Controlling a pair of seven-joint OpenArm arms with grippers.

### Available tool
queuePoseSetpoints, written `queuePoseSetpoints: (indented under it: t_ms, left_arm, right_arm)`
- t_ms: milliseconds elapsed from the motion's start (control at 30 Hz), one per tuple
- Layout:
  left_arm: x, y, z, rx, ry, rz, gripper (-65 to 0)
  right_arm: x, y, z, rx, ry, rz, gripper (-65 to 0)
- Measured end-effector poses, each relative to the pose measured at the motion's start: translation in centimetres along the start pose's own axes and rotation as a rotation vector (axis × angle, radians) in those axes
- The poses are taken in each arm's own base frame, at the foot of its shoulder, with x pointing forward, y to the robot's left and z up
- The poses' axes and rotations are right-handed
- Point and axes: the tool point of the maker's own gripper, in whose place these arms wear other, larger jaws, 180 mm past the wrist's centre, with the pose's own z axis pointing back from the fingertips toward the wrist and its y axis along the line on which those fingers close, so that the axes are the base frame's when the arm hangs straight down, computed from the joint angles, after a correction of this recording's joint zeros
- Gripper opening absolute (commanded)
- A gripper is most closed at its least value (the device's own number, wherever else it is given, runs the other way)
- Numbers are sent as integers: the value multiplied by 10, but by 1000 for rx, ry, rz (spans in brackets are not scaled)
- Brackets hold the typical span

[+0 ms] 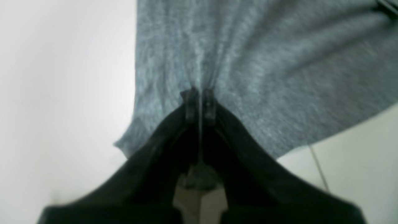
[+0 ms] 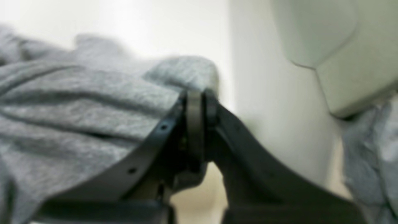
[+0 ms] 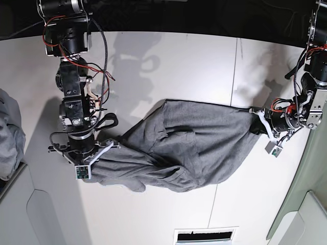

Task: Layout the t-shirt on the table in an organized manner, then fold the t-shirt properly
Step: 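Grasp opposite ends of the grey t-shirt with both grippers, then lift and stretch the shirt between both grippers, then release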

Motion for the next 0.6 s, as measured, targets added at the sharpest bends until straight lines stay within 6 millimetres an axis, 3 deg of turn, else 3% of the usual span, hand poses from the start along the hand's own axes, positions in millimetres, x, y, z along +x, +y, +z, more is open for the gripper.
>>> queuePoseSetpoints:
  t_ms: [200,267,333,367,533,600]
  left_arm:
    - [-15,-3,20,-31,14,-7,-519]
    - [-23,-3,24,-32,25,-6,-467]
    - [-31,-7,25,-42,28,5,-408]
    - [-31,-9,26,-47,19,13,-395]
    - [-19,-12,30,-60,-41,64,-394]
    - [-11,-7,36,-49,-73,78,-394]
  right_arm:
    - [-17,-76,-1,-133,37,-126,-650]
    - [-24,-86,-1,-148,65,-177,-496]
    - [-33,-89,0,-153,107,-229,-355]
    - [-37,-86,1,-143,126,-269,-326]
    - [-44,-75,3,-110,174,-328,-325]
    - [-38,-56,9,-27,160,-366,-325]
